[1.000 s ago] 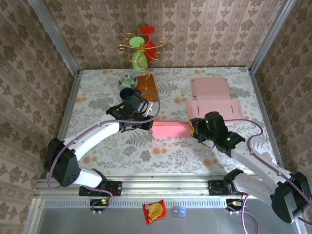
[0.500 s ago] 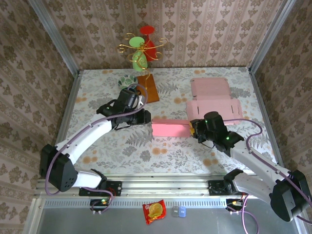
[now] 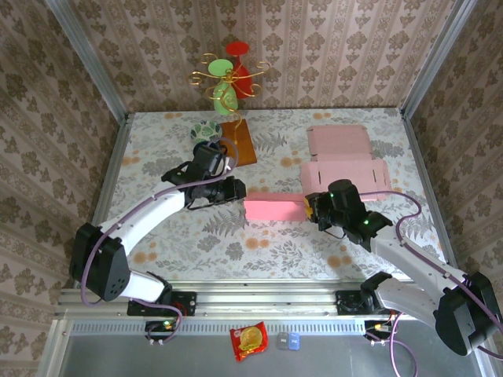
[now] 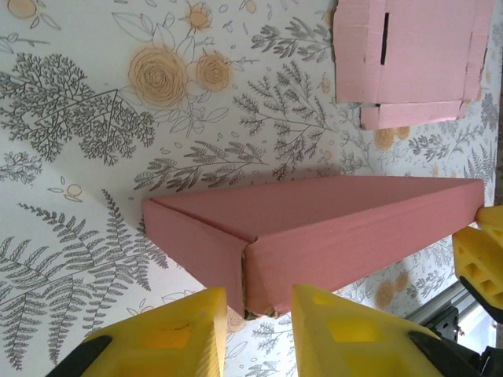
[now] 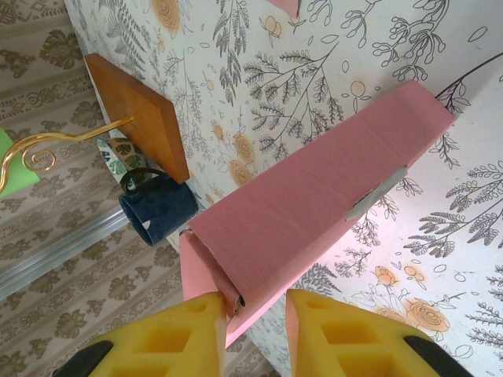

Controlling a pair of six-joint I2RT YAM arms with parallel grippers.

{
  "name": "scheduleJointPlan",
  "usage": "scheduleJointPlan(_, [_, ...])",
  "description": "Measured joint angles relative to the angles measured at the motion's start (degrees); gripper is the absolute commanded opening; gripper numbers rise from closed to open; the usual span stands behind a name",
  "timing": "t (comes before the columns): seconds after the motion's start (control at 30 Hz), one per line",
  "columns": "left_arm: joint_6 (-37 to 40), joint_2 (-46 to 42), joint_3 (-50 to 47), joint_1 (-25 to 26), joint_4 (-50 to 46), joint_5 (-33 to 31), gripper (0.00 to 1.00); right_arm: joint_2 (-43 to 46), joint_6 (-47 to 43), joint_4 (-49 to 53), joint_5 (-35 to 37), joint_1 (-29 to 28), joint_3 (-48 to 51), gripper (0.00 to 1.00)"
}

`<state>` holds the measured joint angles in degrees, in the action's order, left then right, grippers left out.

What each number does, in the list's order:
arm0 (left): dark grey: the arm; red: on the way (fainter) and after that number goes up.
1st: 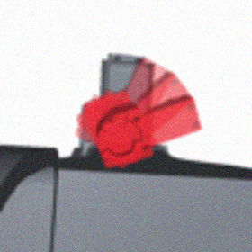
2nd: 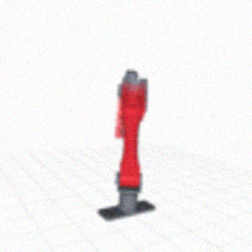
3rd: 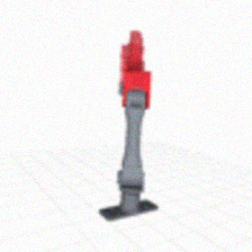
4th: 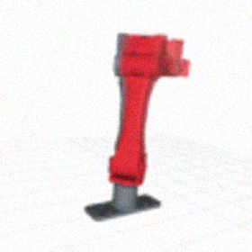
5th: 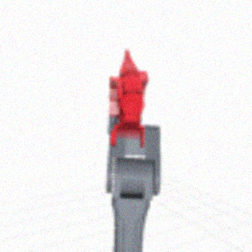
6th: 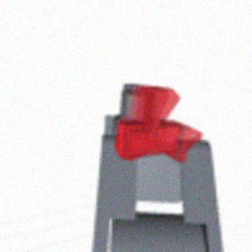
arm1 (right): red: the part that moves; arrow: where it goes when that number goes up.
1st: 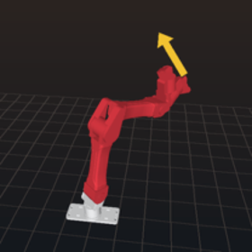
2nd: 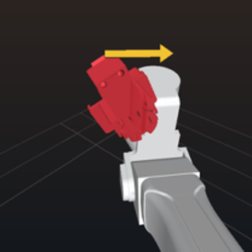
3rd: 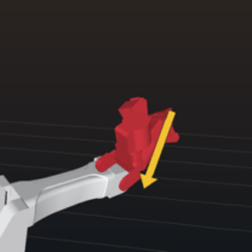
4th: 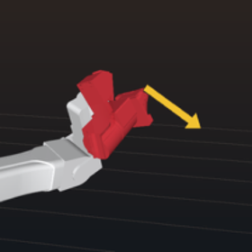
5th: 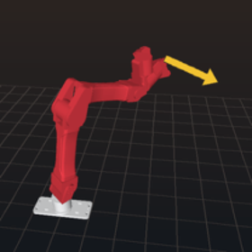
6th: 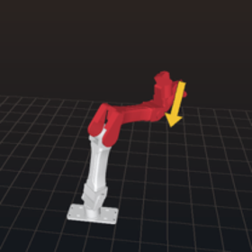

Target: Fold the paper box

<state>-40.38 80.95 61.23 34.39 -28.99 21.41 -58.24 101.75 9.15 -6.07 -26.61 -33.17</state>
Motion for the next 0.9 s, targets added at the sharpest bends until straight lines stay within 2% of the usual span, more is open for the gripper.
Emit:
scheduleJointPlan(0.6, [0.31, 0.44, -3.91, 0.0, 4.37, 1.11, 0.23, 0.0, 0.0, 0.22, -0.17, 0.0, 0.0, 0.27])
scheduleJointPlan(0.83, [1.99, 0.31, -4.37, 0.39, 5.27, 0.94, 0.19, 0.0, 0.0, 2.4, -0.48, 0.11, -0.74, 0.29])
scheduleJointPlan(0.9, [2.58, 0.2, -4.37, 0.72, 5.29, 0.59, 0.18, 0.0, 0.02, 3.3, -0.66, 0.11, -1.16, 0.34])
